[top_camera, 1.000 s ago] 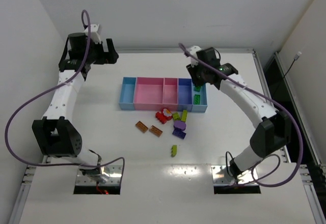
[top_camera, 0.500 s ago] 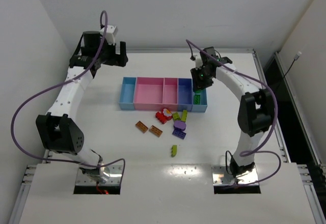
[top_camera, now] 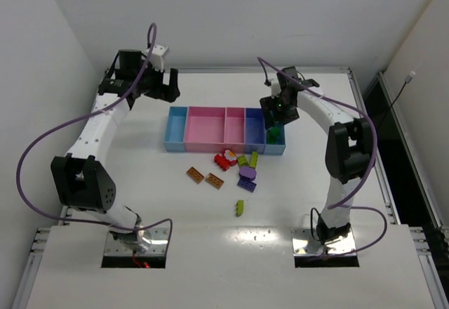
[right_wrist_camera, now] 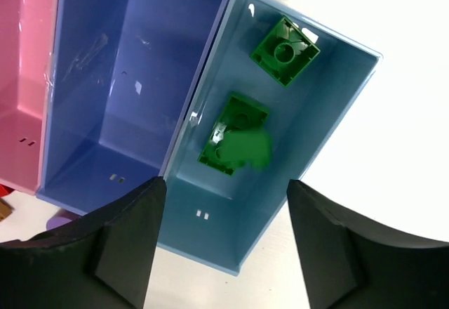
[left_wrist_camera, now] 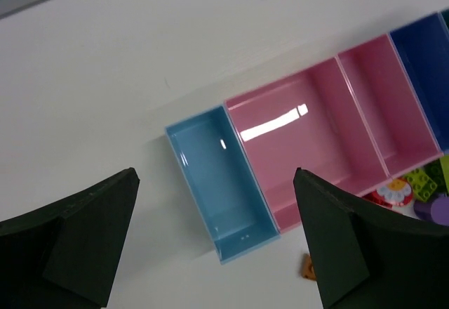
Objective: Sort the legos into containers by color
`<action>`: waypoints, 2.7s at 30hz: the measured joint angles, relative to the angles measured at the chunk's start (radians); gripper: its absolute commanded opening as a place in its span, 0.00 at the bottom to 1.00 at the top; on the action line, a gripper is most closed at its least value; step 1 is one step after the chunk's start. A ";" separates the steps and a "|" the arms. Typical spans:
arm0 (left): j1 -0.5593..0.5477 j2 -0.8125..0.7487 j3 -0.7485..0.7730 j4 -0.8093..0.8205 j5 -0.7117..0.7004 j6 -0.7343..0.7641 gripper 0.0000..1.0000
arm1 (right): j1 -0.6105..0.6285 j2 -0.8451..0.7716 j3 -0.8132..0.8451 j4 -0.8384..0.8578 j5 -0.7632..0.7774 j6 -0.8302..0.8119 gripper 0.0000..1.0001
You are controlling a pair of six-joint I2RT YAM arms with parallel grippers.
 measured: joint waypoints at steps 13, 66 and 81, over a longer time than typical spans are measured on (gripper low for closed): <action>-0.202 -0.198 -0.204 -0.209 0.121 0.367 1.00 | -0.001 -0.294 -0.137 0.146 -0.019 -0.048 0.86; -0.458 0.180 -0.499 -0.223 0.122 1.345 0.27 | -0.190 -0.346 0.007 -0.084 -0.270 -0.238 0.98; -0.503 -0.115 -0.342 -0.201 0.237 1.007 0.00 | -0.188 -0.318 0.007 -0.086 -0.305 -0.239 0.96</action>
